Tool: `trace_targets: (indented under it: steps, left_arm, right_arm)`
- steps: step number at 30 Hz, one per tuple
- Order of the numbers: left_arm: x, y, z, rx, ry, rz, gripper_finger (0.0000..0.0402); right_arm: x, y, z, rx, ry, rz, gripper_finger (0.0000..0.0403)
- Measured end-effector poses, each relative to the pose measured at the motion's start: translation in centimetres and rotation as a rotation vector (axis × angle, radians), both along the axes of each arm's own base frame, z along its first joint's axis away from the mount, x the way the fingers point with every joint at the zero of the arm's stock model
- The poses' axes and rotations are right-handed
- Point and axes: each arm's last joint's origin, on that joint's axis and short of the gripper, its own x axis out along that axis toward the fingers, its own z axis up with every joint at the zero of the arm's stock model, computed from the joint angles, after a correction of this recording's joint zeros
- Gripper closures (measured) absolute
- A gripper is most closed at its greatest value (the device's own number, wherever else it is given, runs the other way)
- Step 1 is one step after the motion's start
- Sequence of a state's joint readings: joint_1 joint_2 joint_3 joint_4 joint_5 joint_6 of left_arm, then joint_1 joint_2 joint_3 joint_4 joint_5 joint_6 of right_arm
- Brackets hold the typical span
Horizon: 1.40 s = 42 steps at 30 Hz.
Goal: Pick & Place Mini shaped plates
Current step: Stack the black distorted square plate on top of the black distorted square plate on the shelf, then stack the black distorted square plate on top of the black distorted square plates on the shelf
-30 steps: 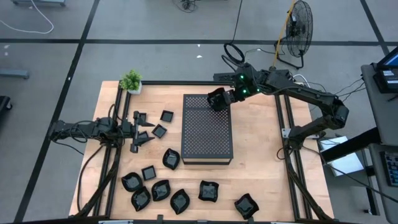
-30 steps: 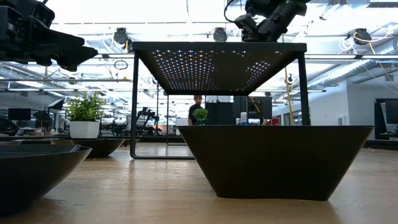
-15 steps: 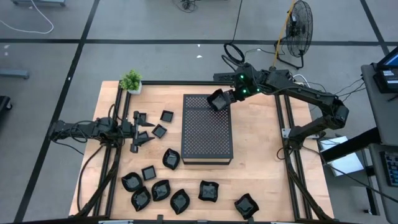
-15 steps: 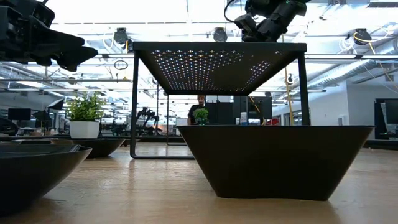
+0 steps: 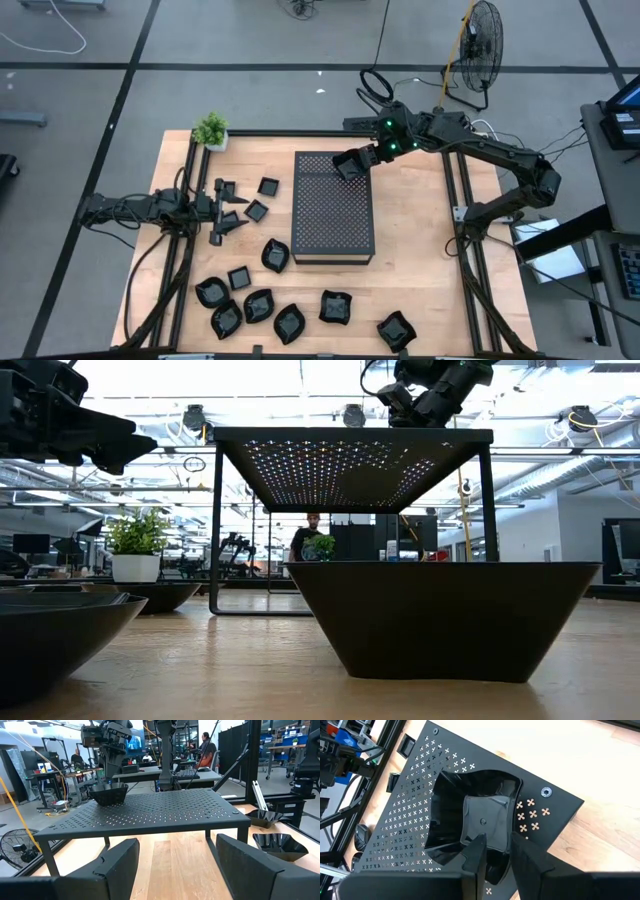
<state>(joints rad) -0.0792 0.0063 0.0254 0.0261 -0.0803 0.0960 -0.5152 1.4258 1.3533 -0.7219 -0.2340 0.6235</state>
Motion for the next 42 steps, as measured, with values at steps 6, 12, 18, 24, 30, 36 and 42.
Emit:
trace_targets:
  steps: [6,12,18,24,30,36,42]
  left_arm:
    - [0.0,0.0,0.0,0.000,0.000,0.000,0.0133]
    - [0.0,0.0,0.0,0.000,0.000,0.000,0.0133]
    - [0.0,0.0,0.0,0.000,0.000,0.000,0.0133]
    - [0.0,0.0,0.0,0.000,0.000,0.001,0.0133]
    - [0.0,0.0,0.0,0.000,0.000,0.000,0.0133]
    - [0.0,0.0,0.0,0.000,0.000,0.000,0.0133]
    - [0.0,0.0,0.0,0.000,0.000,0.000,0.0133]
  right_arm:
    - [-0.2,0.2,0.4,-0.003,-0.014,0.010,0.0327]
    - [-1.3,2.6,2.6,-0.084,-0.093,0.174,0.0327]
    - [-2.4,7.6,4.8,-0.217,-0.191,0.417,0.0327]
    - [-4.4,14.4,4.2,-0.255,-0.295,0.722,0.0327]
    - [-6.6,21.3,2.5,-0.282,-0.651,1.020,0.0327]
    - [-8.1,26.9,-0.3,-0.251,-0.966,1.191,0.0316]
    - [-7.4,32.0,-1.4,-0.192,-0.654,1.185,0.0251]
